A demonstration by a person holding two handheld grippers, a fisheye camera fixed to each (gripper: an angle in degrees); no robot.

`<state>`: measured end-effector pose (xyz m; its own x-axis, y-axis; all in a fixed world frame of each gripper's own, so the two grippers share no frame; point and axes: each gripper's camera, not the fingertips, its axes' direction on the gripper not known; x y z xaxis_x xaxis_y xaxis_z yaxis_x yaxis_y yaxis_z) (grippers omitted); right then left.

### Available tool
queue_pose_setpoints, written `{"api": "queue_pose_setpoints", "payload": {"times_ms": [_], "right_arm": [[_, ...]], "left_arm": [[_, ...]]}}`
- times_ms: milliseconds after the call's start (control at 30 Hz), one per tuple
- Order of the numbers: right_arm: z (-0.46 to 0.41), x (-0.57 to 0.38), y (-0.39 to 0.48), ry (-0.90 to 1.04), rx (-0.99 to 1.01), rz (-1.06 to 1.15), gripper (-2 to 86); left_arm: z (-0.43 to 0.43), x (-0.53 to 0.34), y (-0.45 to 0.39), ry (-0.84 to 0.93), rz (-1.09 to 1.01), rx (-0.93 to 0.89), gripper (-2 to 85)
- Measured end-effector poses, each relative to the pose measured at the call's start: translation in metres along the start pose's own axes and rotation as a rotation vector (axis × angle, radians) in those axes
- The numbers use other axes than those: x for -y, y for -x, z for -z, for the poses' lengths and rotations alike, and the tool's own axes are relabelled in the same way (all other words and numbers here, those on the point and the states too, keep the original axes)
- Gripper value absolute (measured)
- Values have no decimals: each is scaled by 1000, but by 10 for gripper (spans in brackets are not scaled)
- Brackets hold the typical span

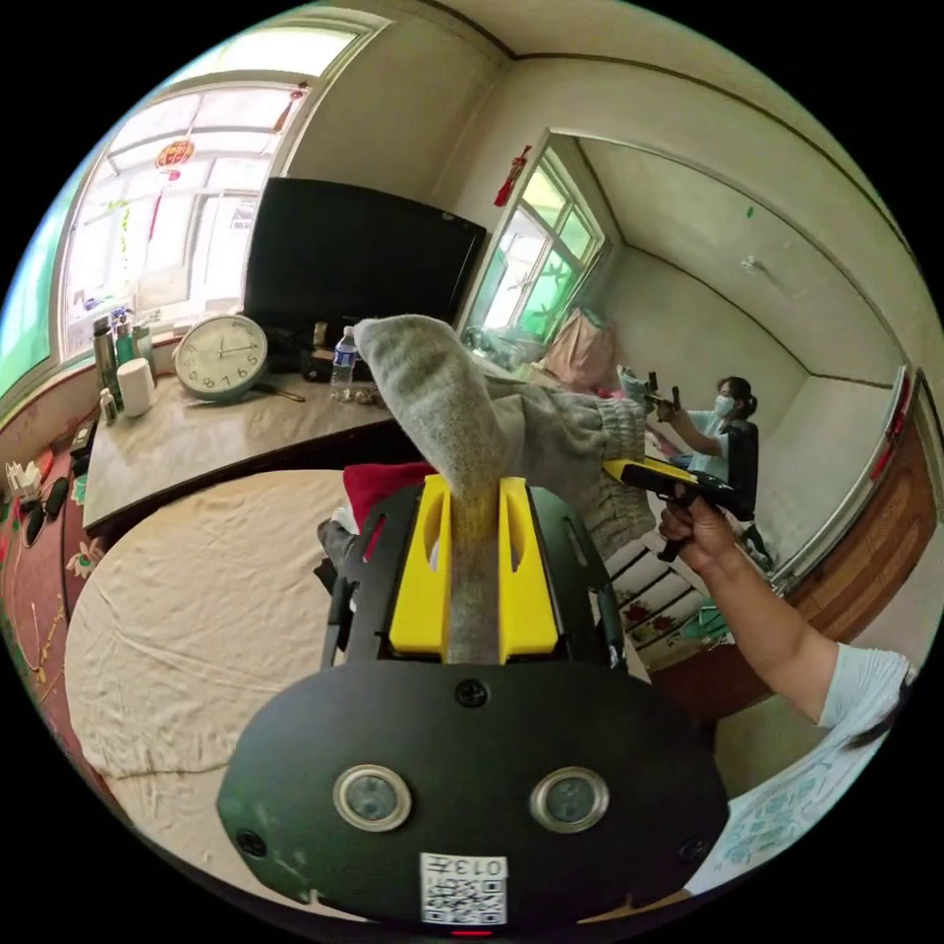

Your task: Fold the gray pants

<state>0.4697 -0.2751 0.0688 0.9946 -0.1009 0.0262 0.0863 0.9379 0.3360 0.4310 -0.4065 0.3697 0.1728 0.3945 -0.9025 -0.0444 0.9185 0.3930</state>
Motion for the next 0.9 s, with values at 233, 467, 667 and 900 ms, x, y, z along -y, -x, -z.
{"api": "queue_pose_setpoints", "payload": {"times_ms": [233, 467, 667, 900], "right_arm": [[-118, -8, -21, 194, -172, 53, 92], [-121, -16, -13, 24, -152, 49, 102], [-91, 3, -2, -36, -189, 53, 171], [24, -17, 29, -278, -350, 7, 168]], "left_arm": [[-100, -16, 3, 113, 40, 297, 81], [-109, -19, -20, 76, 20, 366, 83], [-72, -21, -31, 1, 111, 308, 135], [27, -98, -53, -7, 131, 411, 153]]}}
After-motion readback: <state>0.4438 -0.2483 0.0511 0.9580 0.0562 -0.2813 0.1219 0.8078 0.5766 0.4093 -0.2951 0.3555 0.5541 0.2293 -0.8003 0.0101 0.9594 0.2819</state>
